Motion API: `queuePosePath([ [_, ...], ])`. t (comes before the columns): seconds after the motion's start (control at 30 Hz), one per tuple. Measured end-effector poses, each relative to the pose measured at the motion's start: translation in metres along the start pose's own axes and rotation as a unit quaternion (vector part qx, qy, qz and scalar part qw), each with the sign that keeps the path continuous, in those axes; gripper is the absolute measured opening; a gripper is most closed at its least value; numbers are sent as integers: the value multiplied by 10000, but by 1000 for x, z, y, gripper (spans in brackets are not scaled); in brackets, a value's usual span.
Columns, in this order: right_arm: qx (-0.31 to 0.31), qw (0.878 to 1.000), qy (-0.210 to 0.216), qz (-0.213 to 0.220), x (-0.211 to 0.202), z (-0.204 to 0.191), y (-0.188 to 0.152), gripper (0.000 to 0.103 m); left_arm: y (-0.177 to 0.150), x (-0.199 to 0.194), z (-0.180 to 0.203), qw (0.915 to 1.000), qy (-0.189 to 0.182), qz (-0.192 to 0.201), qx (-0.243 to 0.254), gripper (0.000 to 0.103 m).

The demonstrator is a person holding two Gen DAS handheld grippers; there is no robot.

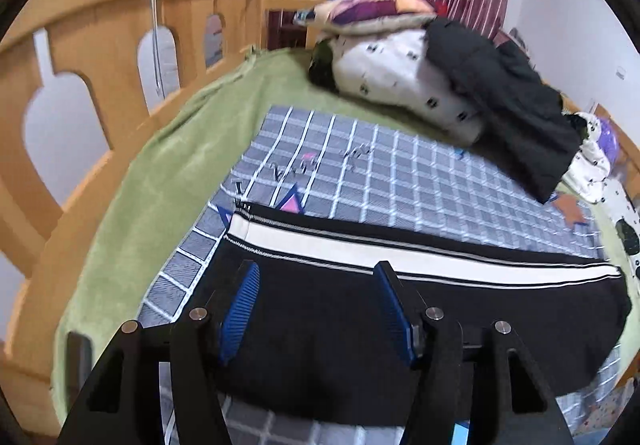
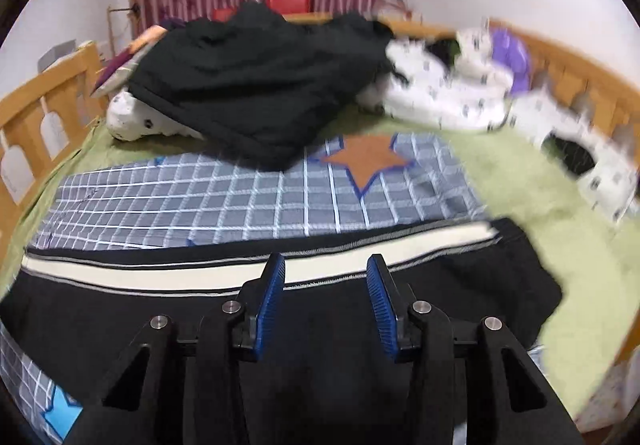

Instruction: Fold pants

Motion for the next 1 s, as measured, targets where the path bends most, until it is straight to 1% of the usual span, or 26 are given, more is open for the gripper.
queuePosePath([
  [0.03, -13, 10000, 77, -27, -12, -7, 1, 43, 2, -10, 5, 9999, -107, 41, 39, 57],
  [0.07, -12, 9996, 256, -125, -28, -18, 3, 43, 4, -25, 11, 9995, -272, 90, 108, 57],
  [0.17, -88, 9985, 540, -96, -62, -45, 11, 45, 9, -51, 23, 9987, -422, 109, 249, 57],
  [0.2, -104, 9981, 597, -71, -70, -53, 12, 47, 8, -58, 26, 9983, -508, 126, 263, 61],
  [0.23, -124, 9977, 656, -81, -76, -61, 14, 54, 5, -62, 26, 9977, -617, 150, 237, 68],
  [0.27, -132, 9972, 733, -108, -80, -71, 14, 57, 1, -64, 27, 9973, -687, 177, 193, 70],
  [0.3, -114, 9961, 868, -100, -86, -83, 11, 57, -7, -63, 25, 9968, -755, 210, 136, 72],
  [0.37, -99, 9945, 1037, -73, -88, -96, 2, 58, -27, -54, 18, 9967, -794, 171, 48, 73],
  [0.43, -122, 9922, 1243, -44, -83, -108, -14, 58, -57, -35, 6, 9953, -961, -11, -142, 73],
  [0.5, -98, 9895, 1443, -69, -69, -116, -36, 58, -88, -17, -8, 9929, -1120, -149, -361, 73],
  [0.57, 53, 9867, 1618, -160, -49, -115, -59, 58, -118, 2, -27, 9912, -1144, -330, -577, 70],
  [0.6, 95, 9861, 1641, -222, -41, -114, -67, 58, -131, 13, -39, 9896, -1167, -437, -713, 69],
  [0.67, 142, 9871, 1534, -428, -25, -110, -80, 58, -147, 31, -61, 9871, -1146, -550, -976, 67],
  [0.7, 189, 9877, 1463, -522, -21, -108, -83, 58, -152, 38, -73, 9862, -1077, -547, -1135, 66],
  [0.73, 250, 9871, 1490, -534, -17, -106, -84, 58, -154, 44, -82, 9852, -1040, -532, -1258, 65],
  [0.8, 323, 9863, 1536, -509, -12, -104, -85, 58, -152, 56, -98, 9824, -1046, -363, -1506, 64],
  [0.87, 233, 9889, 1383, -500, -6, -106, -87, 58, -145, 64, -103, 9802, -1079, -254, -1642, 64],
  [0.93, 157, 9905, 1273, -502, 0, -108, -90, 58, -138, 75, -105, 9779, -1101, -245, -1759, 64],
  [1.0, 140, 9906, 1240, -563, 7, -108, -93, 58, -129, 89, -111, 9721, -1231, -279, -1975, 64],
])
Point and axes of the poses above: each gripper's, at about its wrist camera, not at the fingertips, and x roughly the way its jaws point, z to its right, y to its top, the point moved 2 cm from there along x, roughly the way its jaws point, and after that the axes turned 6 degrees about x, right-handed, at the moved point
